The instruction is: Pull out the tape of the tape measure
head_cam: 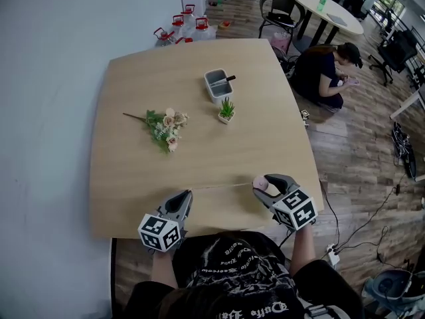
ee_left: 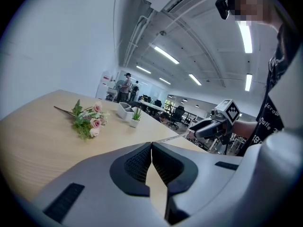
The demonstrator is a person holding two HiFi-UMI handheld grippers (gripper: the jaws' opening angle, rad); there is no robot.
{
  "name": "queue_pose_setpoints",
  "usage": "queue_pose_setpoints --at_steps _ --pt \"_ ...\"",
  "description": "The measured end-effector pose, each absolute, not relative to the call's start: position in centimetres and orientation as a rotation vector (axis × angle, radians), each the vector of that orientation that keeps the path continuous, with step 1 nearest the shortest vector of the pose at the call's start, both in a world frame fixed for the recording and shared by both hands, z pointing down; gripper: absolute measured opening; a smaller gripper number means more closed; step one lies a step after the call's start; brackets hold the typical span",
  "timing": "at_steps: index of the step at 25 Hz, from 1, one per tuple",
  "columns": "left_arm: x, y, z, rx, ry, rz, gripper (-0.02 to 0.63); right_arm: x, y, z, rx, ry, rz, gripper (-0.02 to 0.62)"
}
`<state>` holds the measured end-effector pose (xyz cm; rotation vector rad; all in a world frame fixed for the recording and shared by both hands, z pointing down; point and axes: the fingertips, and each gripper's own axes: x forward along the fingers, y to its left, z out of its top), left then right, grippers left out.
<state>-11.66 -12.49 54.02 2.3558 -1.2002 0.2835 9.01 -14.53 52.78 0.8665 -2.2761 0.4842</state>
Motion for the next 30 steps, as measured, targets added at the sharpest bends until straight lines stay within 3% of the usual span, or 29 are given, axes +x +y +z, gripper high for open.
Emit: queue_pose_setpoints --at_steps 30 --pt "-16.5 -13.0 55.1 2.228 -1.382 0.312 0.011 12.5 -15.4 54.3 0.954 -2.201 0.537 0.225"
